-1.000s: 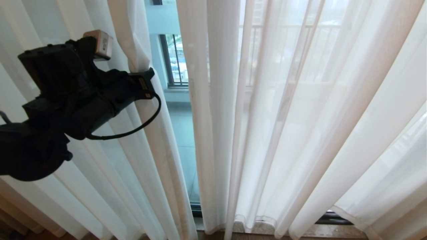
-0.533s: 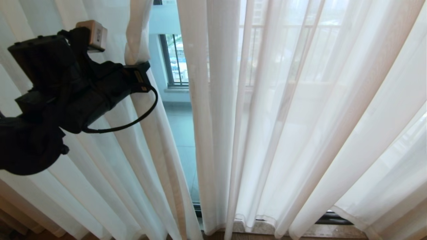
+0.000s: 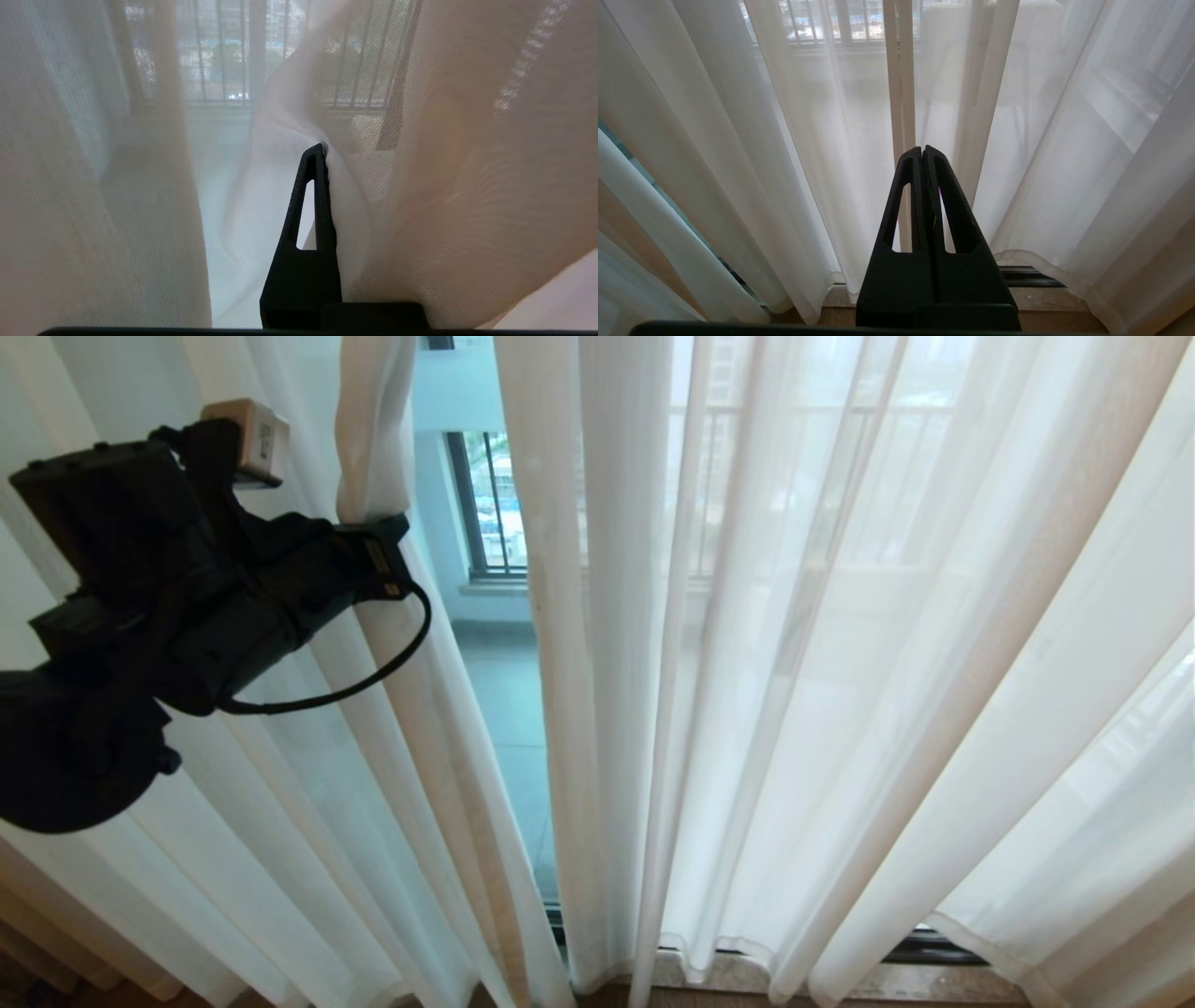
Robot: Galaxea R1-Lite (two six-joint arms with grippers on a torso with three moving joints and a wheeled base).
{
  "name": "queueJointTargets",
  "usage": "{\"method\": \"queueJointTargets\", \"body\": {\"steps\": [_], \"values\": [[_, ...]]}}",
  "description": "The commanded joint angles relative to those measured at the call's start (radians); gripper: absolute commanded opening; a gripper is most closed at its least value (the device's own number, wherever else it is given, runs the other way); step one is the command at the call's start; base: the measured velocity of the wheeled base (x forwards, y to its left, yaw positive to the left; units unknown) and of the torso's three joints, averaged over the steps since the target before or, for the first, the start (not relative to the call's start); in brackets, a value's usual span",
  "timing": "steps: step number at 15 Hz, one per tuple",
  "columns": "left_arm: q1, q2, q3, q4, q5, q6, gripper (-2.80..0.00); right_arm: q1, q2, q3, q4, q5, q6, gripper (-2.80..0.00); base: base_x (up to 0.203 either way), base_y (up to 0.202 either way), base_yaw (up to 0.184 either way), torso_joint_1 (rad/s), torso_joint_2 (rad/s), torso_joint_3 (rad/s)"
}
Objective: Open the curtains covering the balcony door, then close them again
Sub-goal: Pull the inner curtains open on both sides
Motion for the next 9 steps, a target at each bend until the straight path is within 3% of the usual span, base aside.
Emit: {"method": "queueJointTargets", "body": {"steps": [1, 9], "values": [[0.001, 0.007, -0.002, -0.006, 0.0, -0.001, -2.8, 0.0, 0.001, 0.0, -0.001, 0.0, 0.0, -2.8, 0.0, 0.0, 0.0, 0.0, 0.0, 0.0], [0.013, 0.004, -0.001, -0.006, 0.004, -0.002, -2.8, 0.0, 0.001, 0.0, -0.001, 0.0, 0.0, -2.8, 0.0, 0.0, 0.0, 0.0, 0.0, 0.0]]}}
